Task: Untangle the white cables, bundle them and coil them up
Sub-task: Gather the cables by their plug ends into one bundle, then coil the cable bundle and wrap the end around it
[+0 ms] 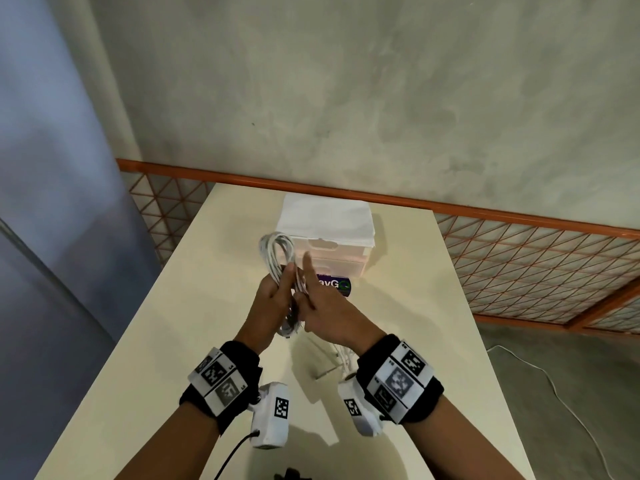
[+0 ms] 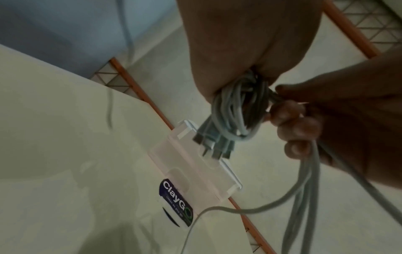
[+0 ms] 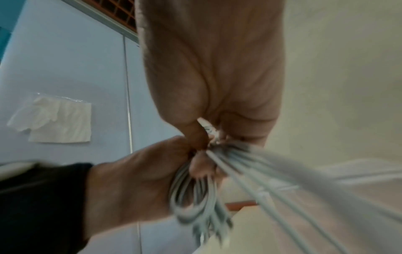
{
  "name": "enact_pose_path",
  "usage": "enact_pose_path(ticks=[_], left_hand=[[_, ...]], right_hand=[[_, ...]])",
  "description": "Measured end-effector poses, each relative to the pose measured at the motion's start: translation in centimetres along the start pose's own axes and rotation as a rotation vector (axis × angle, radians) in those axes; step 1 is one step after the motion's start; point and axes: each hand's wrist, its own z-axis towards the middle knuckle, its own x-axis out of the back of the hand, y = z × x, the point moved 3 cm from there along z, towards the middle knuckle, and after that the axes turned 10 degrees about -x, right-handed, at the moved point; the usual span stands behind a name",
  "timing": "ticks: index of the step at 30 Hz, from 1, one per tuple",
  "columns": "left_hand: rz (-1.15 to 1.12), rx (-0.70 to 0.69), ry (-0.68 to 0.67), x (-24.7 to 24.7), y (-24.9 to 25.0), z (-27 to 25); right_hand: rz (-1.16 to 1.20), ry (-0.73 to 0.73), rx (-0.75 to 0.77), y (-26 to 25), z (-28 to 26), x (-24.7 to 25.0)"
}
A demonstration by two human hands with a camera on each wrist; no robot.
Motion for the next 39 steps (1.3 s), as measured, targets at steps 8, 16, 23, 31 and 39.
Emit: enact_pose_path(ticks=[8,16,23,31,39], left_hand=[[-0.271,0.025,0.274,1.4,-1.1,1.5],[-0.449,0.095,0.241,1.1,-0.8,1.8],[-0.424,0.107,0.363,0.8,-0.8,2.1],[-0.731,0.160,0.538,2.5,-1.6,3.2],[-0.773,0.134,0.476,3.7,-0.8,3.3]], right_hand=[[-0.163,0.134,0.131,-1.0,-1.1,-2.2],[-0.273,0.139,0.212,-0.6,-0.5,-1.6],[-0.482,0.092,0.314,-0.4,-1.6,-3.1],[-0.112,-0.103,0.236,1.6,-2.3,-3.9],[0.177,-0.140,0.217,4.8,-1.6,-2.1]])
